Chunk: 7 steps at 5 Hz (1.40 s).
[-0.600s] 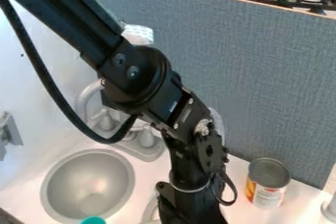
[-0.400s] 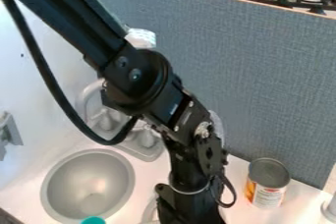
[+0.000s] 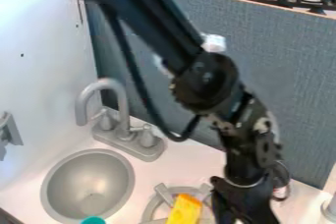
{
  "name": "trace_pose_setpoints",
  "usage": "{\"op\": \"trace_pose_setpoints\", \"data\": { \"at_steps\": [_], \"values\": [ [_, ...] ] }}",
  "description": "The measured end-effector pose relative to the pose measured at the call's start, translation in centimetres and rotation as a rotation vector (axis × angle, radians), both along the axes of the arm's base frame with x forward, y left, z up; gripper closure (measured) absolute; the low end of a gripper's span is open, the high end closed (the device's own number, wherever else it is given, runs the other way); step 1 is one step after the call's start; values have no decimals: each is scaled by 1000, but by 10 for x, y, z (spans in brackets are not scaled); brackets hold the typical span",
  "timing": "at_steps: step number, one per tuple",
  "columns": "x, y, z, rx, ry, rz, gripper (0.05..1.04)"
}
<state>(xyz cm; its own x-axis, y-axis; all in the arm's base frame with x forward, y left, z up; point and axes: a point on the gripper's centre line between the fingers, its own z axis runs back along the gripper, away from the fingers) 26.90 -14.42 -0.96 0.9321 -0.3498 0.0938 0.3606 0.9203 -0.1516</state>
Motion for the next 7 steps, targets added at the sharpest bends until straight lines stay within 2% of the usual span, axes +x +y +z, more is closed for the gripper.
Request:
{"op": "trace_pose_setpoints", "data": {
  "at_steps": [1, 2, 3, 4, 5, 6, 7],
  "values": [
    [17, -18, -6, -39, 0, -80, 83],
    [23, -27, -21, -28, 55, -108, 83],
    [33, -39, -44, 2, 142, -155, 83],
    [43, -49, -57, -13, 183, -192, 83],
    [56, -66, -72, -59, 191, -253, 122],
    [55, -68, -76, -56, 195, -227, 328],
    [45, -64, -72, -62, 176, -168, 476]
  ]
}}
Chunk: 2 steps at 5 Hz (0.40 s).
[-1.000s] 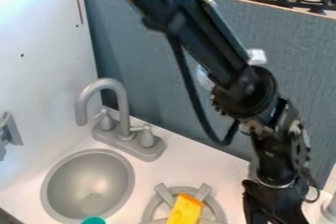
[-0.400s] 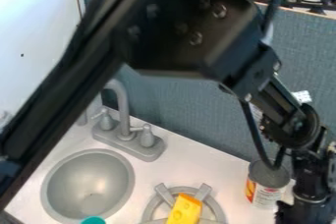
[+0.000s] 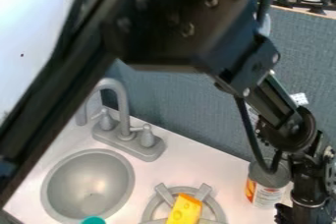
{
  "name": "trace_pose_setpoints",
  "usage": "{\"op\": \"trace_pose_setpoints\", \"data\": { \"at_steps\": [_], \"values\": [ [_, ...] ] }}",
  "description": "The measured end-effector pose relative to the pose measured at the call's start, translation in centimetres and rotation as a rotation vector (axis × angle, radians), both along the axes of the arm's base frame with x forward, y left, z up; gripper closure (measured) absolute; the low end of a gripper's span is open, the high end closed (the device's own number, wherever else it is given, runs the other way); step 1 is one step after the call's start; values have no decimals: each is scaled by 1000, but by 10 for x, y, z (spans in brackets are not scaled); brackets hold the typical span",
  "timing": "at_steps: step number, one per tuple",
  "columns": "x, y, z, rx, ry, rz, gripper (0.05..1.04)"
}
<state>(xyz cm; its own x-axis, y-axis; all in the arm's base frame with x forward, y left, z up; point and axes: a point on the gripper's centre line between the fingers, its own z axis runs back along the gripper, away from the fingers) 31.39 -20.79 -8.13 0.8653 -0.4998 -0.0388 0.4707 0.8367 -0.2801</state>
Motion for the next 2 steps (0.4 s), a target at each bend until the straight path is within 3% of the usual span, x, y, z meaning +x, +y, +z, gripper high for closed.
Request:
{"op": "trace_pose_setpoints", "data": {
  "at_steps": [1, 2],
  "values": [
    [-10, 9, 13, 55, -16, 51, 543],
    [-9, 8, 34, 64, -84, 62, 546]
  ]
}}
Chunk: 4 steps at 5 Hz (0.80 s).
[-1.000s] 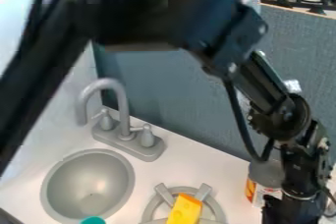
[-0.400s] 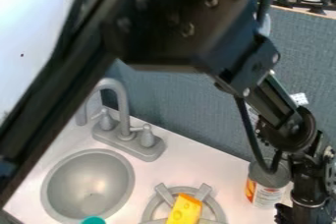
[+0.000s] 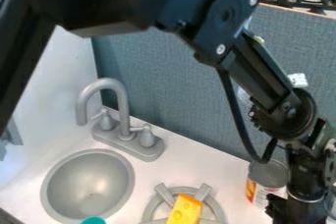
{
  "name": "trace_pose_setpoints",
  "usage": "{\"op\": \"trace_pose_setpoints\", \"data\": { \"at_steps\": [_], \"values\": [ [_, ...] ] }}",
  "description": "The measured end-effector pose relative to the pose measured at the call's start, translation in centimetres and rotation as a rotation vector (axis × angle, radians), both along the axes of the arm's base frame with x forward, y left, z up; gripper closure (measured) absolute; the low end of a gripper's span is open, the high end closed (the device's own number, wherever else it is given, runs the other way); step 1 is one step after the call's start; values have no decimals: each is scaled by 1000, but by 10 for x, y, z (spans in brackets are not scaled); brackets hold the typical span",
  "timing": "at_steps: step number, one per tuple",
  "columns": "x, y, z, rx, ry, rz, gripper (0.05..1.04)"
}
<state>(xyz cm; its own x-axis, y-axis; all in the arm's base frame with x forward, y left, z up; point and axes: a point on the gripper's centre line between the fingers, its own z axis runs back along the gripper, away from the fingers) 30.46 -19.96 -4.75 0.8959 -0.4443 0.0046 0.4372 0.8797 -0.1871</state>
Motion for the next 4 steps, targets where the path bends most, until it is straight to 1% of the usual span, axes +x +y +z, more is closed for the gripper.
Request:
{"op": "trace_pose_setpoints", "data": {
  "at_steps": [1, 2, 3, 4],
  "values": [
    [-15, 8, 1, 33, 39, 54, 546],
    [-47, 21, -6, 60, 140, 150, 546],
    [-70, 44, -21, 38, 222, 237, 547],
    [-76, 58, -30, 18, 205, 270, 546]
  ]
}}
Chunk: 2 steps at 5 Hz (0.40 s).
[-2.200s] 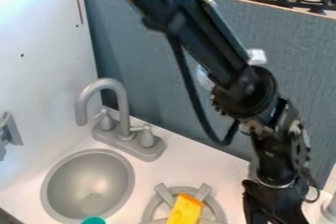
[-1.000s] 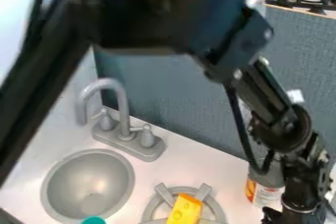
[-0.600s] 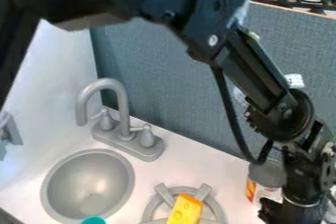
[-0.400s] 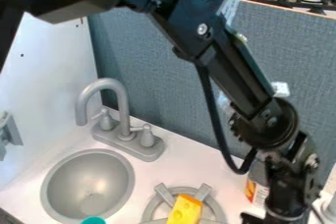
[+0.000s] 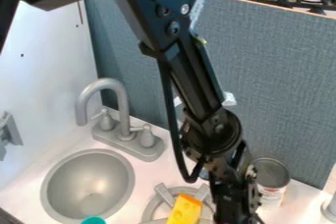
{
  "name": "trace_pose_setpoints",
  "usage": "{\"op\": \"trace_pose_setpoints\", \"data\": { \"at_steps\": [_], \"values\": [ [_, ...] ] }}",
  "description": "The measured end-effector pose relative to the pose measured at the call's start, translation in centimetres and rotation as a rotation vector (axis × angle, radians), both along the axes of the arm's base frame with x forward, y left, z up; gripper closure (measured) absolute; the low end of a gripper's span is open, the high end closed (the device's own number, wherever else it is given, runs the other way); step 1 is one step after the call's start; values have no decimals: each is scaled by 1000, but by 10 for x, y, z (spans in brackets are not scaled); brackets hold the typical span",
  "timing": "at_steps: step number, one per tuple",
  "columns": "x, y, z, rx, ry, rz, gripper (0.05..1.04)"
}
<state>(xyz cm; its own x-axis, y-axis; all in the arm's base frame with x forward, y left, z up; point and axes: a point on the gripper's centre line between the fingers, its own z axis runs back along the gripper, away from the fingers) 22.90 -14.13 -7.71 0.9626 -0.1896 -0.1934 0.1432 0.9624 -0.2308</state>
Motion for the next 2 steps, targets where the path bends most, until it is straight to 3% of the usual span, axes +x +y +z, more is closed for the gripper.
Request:
{"op": "trace_pose_setpoints", "data": {
  "at_steps": [1, 2],
  "values": [
    [11, 3, -3, 3, -52, -15, 546],
    [17, 8, -11, 40, -53, -39, 546]
  ]
}}
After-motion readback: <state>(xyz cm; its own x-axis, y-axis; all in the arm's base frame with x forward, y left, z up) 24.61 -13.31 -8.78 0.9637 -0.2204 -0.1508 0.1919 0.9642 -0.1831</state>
